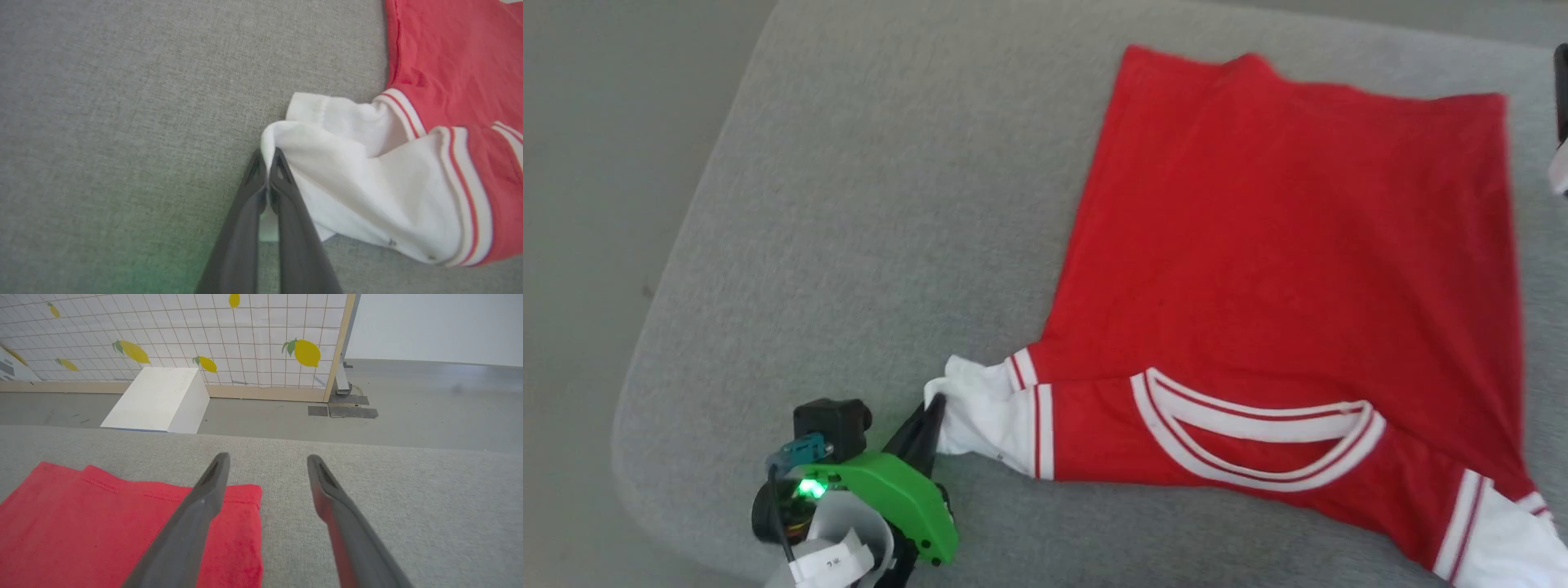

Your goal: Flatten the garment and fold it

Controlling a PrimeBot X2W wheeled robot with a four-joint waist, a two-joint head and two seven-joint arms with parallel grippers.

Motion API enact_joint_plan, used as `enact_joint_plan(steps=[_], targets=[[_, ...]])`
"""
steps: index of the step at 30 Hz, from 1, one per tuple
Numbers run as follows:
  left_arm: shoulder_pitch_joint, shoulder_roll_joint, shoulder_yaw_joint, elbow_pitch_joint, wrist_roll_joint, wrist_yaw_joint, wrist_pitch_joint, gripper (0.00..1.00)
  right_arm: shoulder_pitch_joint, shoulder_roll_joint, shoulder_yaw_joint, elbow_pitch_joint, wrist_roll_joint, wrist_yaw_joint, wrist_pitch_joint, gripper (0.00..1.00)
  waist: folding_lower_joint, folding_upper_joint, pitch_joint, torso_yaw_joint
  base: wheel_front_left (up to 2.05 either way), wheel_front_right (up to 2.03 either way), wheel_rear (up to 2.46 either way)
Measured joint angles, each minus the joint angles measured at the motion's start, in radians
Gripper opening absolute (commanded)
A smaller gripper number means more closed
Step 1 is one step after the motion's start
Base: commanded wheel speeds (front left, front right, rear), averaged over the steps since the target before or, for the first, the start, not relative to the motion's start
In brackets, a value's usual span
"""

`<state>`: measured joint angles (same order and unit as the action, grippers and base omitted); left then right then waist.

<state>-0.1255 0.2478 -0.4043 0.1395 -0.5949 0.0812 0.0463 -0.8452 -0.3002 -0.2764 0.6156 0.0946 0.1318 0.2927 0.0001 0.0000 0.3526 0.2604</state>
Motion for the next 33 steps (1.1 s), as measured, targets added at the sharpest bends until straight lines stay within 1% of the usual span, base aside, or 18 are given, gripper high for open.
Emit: enact_joint_plan(steps=[4,6,11,12,13,14,15,17,19,21,22,25,27,30,31,33], targets=[[-0.014,-0.011,-0.014,-0.026,0.006,0.000,-0.004,0.00,-0.076,-0.024,-0.015,0.072,-0.052,0.000,0.146,1.00,0.0000,0.0000,0.051,0.040,0.00,0.00,0.00],[-0.020,-0.018,-0.019,-0.042,0.006,0.001,-0.006,0.00,-0.105,-0.031,-0.036,0.099,-0.084,0.000,0.236,1.00,0.0000,0.0000,0.076,0.059,0.00,0.00,0.00],[-0.024,-0.026,-0.029,-0.080,0.014,0.009,-0.010,0.00,-0.155,-0.022,-0.094,0.117,-0.169,0.000,0.426,1.00,0.0000,0.0000,0.128,0.093,0.00,0.00,0.00],[-0.024,-0.026,-0.030,-0.086,0.014,0.010,-0.010,0.00,-0.164,-0.019,-0.103,0.109,-0.191,0.000,0.458,0.86,0.0000,0.0000,0.137,0.098,0.00,0.00,0.00],[-0.024,-0.027,-0.032,-0.090,0.015,0.012,-0.010,0.00,-0.176,-0.016,-0.113,0.098,-0.215,0.000,0.492,0.86,0.0000,0.0000,0.145,0.103,0.00,0.00,0.00],[-0.024,-0.027,-0.033,-0.093,0.015,0.012,-0.010,0.00,-0.185,-0.014,-0.116,0.088,-0.230,0.000,0.516,0.36,0.0000,0.0000,0.151,0.107,0.00,0.00,0.00],[-0.024,-0.027,-0.034,-0.097,0.015,0.013,-0.010,0.00,-0.191,-0.010,-0.118,0.076,-0.246,0.000,0.542,0.00,0.0001,0.0000,0.156,0.110,0.00,0.00,0.00],[-0.024,-0.027,-0.035,-0.103,0.015,0.017,-0.010,0.00,-0.194,0.006,-0.119,0.048,-0.268,0.000,0.575,0.00,0.0000,0.0000,0.163,0.113,0.00,0.00,0.00],[-0.024,-0.027,-0.035,-0.104,0.015,0.019,-0.009,0.00,-0.187,0.020,-0.112,0.025,-0.271,0.000,0.577,0.00,0.0000,0.0000,0.161,0.112,0.00,0.00,0.00],[-0.024,-0.027,-0.034,-0.104,0.015,0.023,-0.008,0.00,-0.158,0.022,-0.090,-0.005,-0.266,0.000,0.534,0.00,0.0001,0.0000,0.154,0.108,0.00,0.00,0.00],[-0.024,-0.026,-0.034,-0.103,0.015,0.025,-0.008,0.00,-0.134,0.022,-0.075,-0.021,-0.255,0.000,0.494,0.00,0.0001,0.0000,0.148,0.105,0.00,0.00,0.00],[-0.021,-0.024,-0.032,-0.097,0.014,0.027,-0.006,0.00,-0.052,0.021,-0.049,-0.077,-0.213,0.000,0.324,0.00,0.0001,0.0000,0.125,0.095,0.00,0.00,0.00],[-0.016,-0.017,-0.029,-0.091,0.014,0.036,0.000,0.00,0.017,0.021,-0.042,-0.116,-0.188,0.000,0.184,0.00,0.0001,0.0000,0.102,0.087,0.00,0.00,0.00],[0.004,0.000,-0.022,-0.088,0.013,0.051,0.005,0.00,0.125,0.036,-0.061,-0.171,-0.173,0.000,0.001,0.00,0.0000,0.0000,0.065,0.072,0.00,0.00,0.00],[0.013,0.007,-0.021,-0.088,0.013,0.054,0.007,0.00,0.166,0.046,-0.084,-0.191,-0.174,0.000,-0.063,0.00,0.0001,0.0000,0.050,0.066,0.00,0.00,0.00],[0.034,0.017,-0.017,-0.089,0.013,0.063,0.015,0.00,0.237,0.066,-0.126,-0.219,-0.178,0.000,-0.144,0.00,0.0000,0.0000,0.021,0.055,0.00,0.00,0.00]])
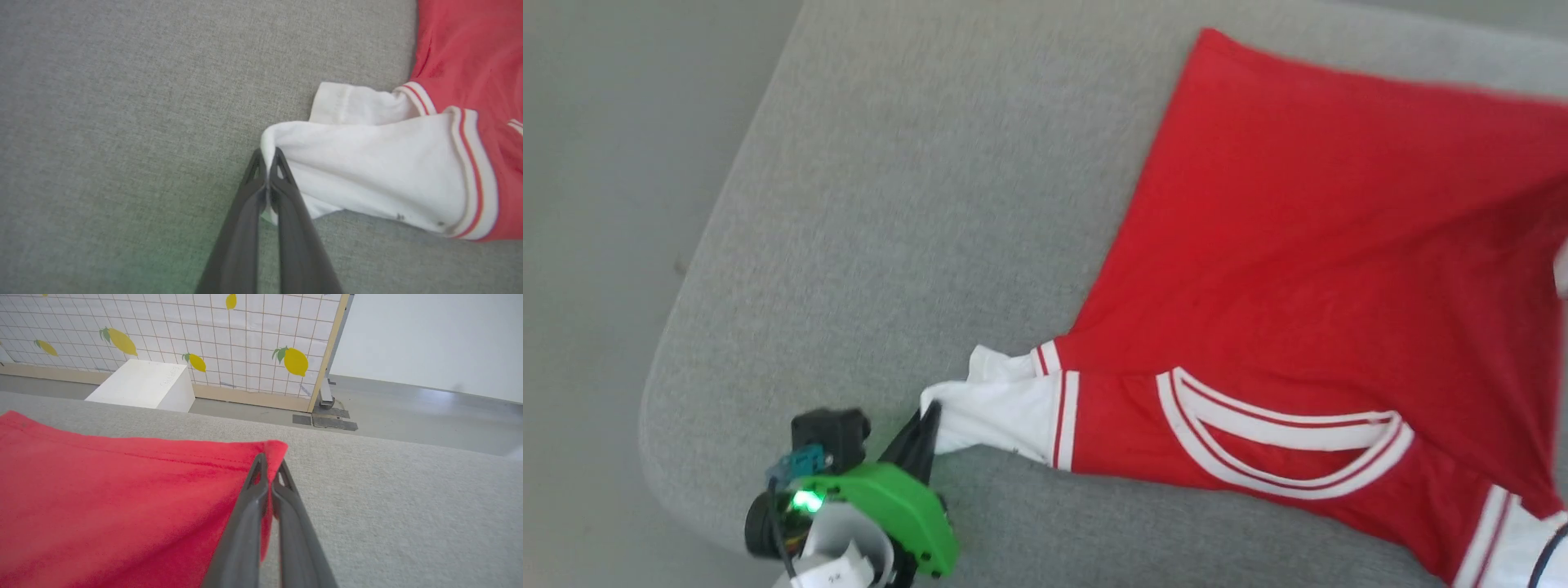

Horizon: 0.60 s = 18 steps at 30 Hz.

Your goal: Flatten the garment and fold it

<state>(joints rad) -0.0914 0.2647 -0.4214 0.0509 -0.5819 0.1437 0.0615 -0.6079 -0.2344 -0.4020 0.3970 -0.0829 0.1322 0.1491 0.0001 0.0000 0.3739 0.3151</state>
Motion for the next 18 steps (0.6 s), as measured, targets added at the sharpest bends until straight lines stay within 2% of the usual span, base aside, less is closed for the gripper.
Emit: enact_joint_plan(steps=[4,8,12,18], targets=[[0.040,0.022,0.009,-0.012,-0.004,0.016,0.016,0.00,0.149,0.063,-0.111,-0.056,-0.024,0.000,-0.082,0.00,-0.0001,0.0000,-0.065,-0.026,0.00,0.00,0.00],[0.074,0.037,0.015,-0.032,-0.010,0.026,0.030,0.00,0.291,0.135,-0.207,-0.125,-0.040,0.000,-0.039,0.00,-0.0001,0.0000,-0.132,-0.059,0.00,0.00,0.00],[0.097,0.051,0.018,-0.049,-0.015,0.035,0.041,0.00,0.389,0.161,-0.266,-0.187,-0.046,0.000,0.071,0.00,-0.0001,0.0000,-0.180,-0.094,0.00,0.00,0.00],[0.116,0.066,0.018,-0.073,-0.017,0.045,0.058,0.00,0.509,0.182,-0.314,-0.220,-0.013,0.000,0.335,0.00,-0.0001,0.0000,-0.229,-0.155,0.00,0.00,0.00]])
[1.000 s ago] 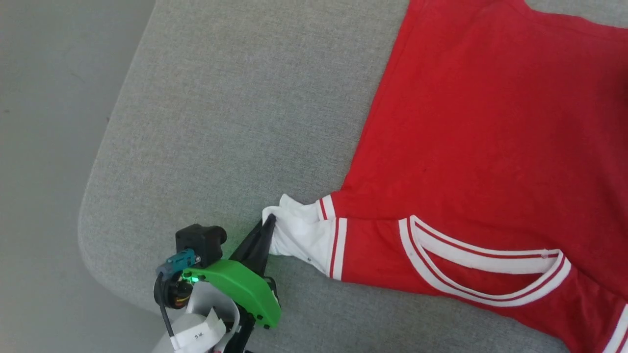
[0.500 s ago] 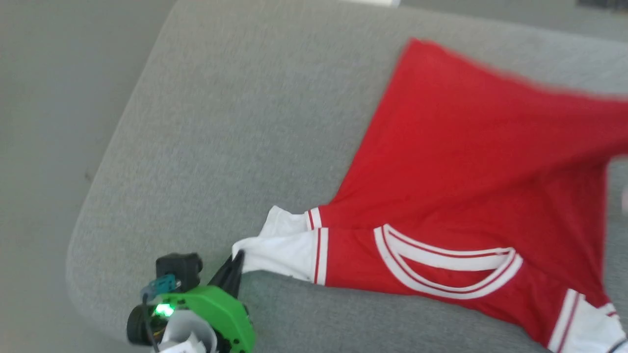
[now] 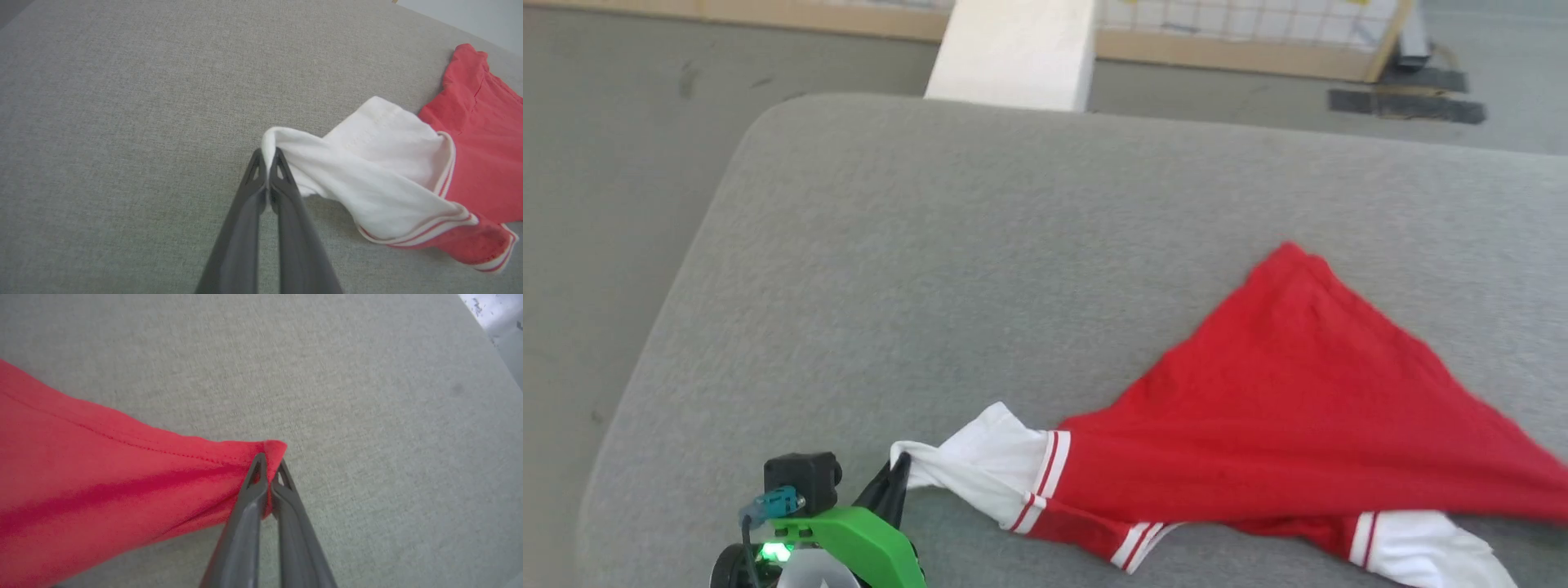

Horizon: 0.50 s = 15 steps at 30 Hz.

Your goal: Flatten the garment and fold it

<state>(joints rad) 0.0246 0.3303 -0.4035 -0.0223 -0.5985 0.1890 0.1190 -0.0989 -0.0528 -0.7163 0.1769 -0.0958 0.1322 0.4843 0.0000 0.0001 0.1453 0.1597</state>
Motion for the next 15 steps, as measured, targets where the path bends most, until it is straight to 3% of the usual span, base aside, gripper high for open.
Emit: enact_joint_plan(steps=[6,7,8,9,12,15], targets=[[0.000,0.005,-0.005,-0.011,0.000,0.000,0.012,0.00,0.056,-0.006,0.027,0.032,0.105,0.000,0.212,0.00,0.0000,0.0000,-0.024,-0.034,0.00,0.00,0.00],[0.000,0.005,-0.006,-0.011,0.000,0.000,0.012,0.00,0.059,-0.007,0.033,0.027,0.111,0.000,0.220,0.29,0.0000,0.0000,-0.026,-0.036,0.00,0.00,0.00],[0.000,0.005,-0.007,-0.011,-0.001,0.000,0.012,0.00,0.062,-0.007,0.040,0.020,0.116,0.000,0.220,0.47,0.0000,0.0000,-0.026,-0.037,0.00,0.00,0.00],[0.000,0.005,-0.008,-0.011,-0.001,0.000,0.012,0.00,0.064,-0.006,0.048,0.011,0.122,0.000,0.213,1.00,0.0000,0.0000,-0.025,-0.037,0.00,0.00,0.00],[0.000,0.005,-0.012,-0.010,-0.001,0.000,0.012,0.00,0.068,-0.001,0.070,-0.021,0.134,0.000,0.142,1.00,0.0000,0.0000,-0.024,-0.035,0.00,0.00,0.00],[-0.001,0.005,-0.016,-0.007,-0.002,-0.001,0.012,0.00,0.057,0.001,0.123,-0.066,0.128,0.000,-0.004,1.00,0.0000,0.0000,-0.021,-0.031,0.00,0.00,0.00]])
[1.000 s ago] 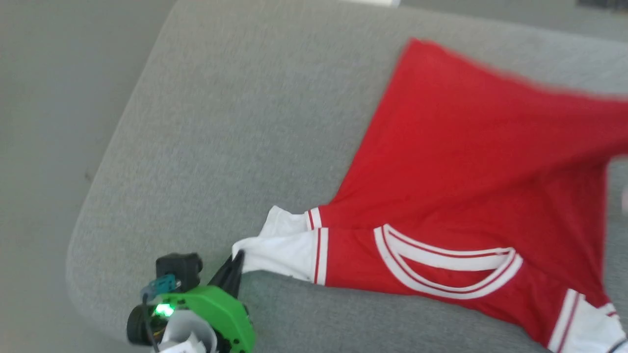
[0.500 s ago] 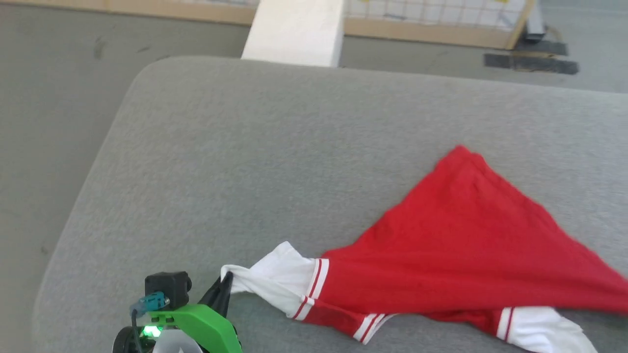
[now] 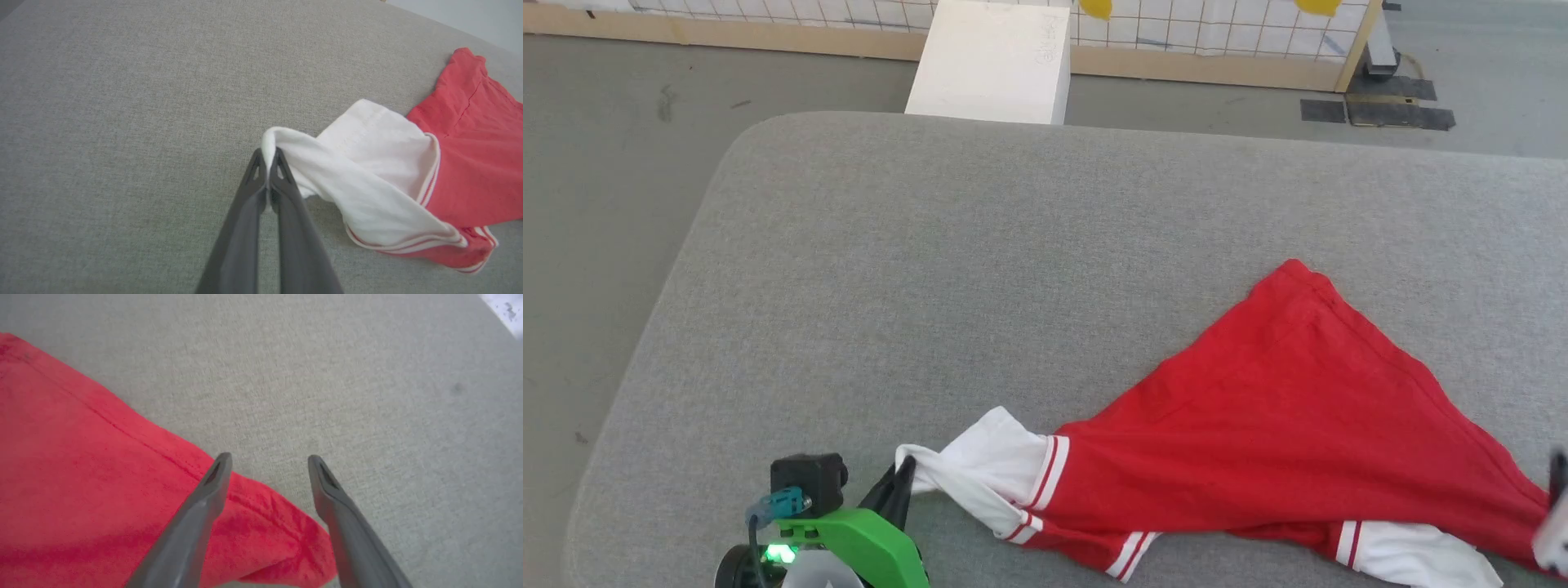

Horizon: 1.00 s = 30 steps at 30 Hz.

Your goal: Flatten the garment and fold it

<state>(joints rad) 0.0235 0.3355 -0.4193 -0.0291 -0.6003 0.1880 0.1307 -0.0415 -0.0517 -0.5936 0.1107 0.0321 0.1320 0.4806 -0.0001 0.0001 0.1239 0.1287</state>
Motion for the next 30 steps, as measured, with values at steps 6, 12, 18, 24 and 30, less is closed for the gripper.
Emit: enact_joint_plan(steps=[6,12,18,24,30], targets=[[-0.005,0.000,-0.007,0.009,-0.001,-0.003,0.000,0.00,-0.114,-0.025,0.206,0.000,0.006,0.000,-0.299,1.00,0.0000,-0.0001,0.011,0.008,0.00,0.00,0.00],[-0.023,-0.001,-0.014,0.016,-0.001,-0.012,-0.002,0.00,-0.262,-0.115,0.399,0.176,0.028,0.000,-0.385,1.00,0.0000,0.0000,0.036,0.019,0.00,0.00,0.00],[-0.048,-0.010,-0.022,0.018,-0.001,-0.021,-0.011,0.00,-0.424,-0.198,0.542,0.393,0.032,0.000,-0.298,1.00,0.0000,0.0000,0.072,0.048,0.00,0.00,0.00],[-0.067,-0.022,-0.031,0.029,-0.001,-0.029,-0.024,0.00,-0.550,-0.238,0.613,0.562,0.039,0.000,-0.133,1.00,0.0000,0.0000,0.109,0.088,0.00,0.00,0.00],[-0.075,-0.029,-0.039,0.047,-0.001,-0.033,-0.032,0.00,-0.643,-0.258,0.640,0.667,0.035,0.000,0.047,0.54,0.0000,0.0000,0.139,0.123,0.00,0.00,0.00]])
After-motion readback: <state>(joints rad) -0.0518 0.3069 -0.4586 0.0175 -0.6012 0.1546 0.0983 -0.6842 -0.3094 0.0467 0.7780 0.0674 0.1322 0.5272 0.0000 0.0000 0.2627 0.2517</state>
